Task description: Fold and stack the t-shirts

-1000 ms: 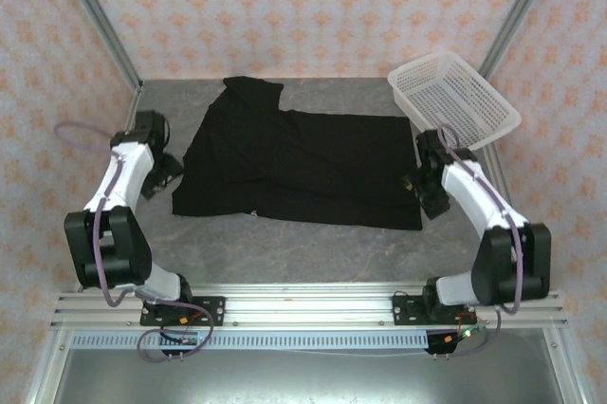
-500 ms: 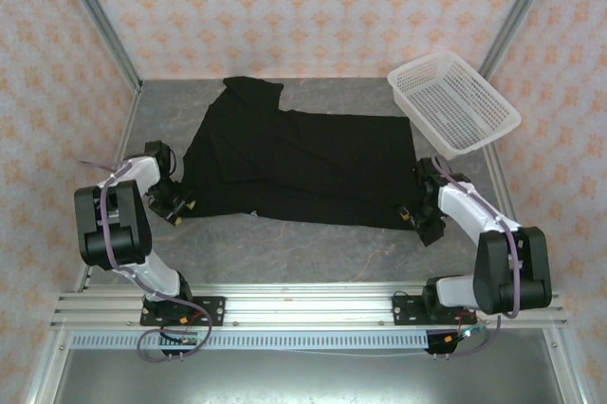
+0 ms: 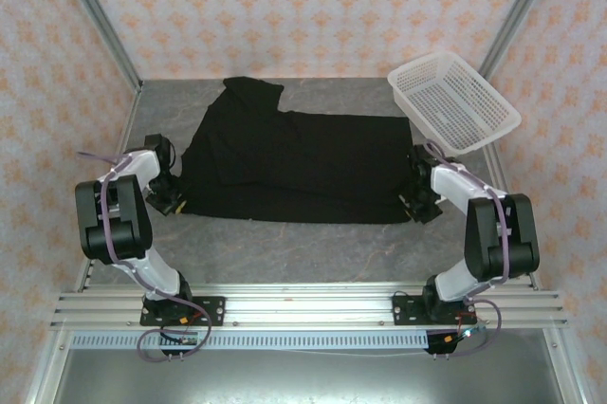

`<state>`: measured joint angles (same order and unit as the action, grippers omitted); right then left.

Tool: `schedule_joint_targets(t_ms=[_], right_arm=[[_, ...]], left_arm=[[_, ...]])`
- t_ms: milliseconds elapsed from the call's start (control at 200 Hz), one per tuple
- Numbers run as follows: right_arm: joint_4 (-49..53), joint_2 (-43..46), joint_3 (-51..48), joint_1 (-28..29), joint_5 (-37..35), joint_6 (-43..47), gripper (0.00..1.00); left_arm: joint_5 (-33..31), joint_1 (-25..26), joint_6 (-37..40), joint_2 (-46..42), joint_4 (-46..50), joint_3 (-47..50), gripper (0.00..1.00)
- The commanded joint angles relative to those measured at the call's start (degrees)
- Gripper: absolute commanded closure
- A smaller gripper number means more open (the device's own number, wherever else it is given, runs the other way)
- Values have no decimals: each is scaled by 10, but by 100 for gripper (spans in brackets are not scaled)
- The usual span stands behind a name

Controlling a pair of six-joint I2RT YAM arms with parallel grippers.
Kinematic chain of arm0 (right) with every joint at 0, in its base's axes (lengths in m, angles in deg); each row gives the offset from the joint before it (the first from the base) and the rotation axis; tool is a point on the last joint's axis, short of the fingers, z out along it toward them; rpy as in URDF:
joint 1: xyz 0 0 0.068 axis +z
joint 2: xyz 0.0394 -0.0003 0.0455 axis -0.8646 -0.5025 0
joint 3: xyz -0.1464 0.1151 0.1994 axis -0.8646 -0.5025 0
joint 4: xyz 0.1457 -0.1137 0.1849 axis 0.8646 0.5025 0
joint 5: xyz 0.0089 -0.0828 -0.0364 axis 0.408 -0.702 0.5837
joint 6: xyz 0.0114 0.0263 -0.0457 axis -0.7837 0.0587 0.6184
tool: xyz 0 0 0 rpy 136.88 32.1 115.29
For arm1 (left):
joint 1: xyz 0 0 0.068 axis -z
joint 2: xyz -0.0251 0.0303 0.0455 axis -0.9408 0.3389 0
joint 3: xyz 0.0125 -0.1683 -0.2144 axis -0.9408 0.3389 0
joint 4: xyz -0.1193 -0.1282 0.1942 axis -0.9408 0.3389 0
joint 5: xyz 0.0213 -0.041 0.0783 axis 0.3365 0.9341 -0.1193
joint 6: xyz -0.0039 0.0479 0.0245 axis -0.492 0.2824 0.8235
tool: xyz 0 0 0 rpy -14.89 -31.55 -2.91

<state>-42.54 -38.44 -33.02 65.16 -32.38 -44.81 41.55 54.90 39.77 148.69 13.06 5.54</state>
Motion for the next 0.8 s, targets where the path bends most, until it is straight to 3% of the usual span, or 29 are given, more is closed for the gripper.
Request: schedule_joint_targets(t_ms=[0,155,180,355,430,550,706,796], right_arm=[[69,20,-5,-4,-82,11,100],[45,30,-46,-4,-47,0,100],[40,26,-50,-4,-39,-2,96],[56,62,-44,-4,-30,-11,61],[71,100,-25,-2,-32,-3,54],[49,154,17,28,-9,33,45],[-91,163,34,87,155,73,34],[-150,162,33,110,205,58,30]], left_arm=[[-84,0,-8,-47,50,34,100],[-80,0,-18,-77,22,85,100],[-77,0,-19,-74,23,85,98],[-97,6,-28,-93,55,53,60],[-127,20,-44,-130,82,27,46],[-103,70,-73,-179,77,-5,45],[27,143,-134,-152,-17,5,46],[60,177,-172,-118,-63,16,45]])
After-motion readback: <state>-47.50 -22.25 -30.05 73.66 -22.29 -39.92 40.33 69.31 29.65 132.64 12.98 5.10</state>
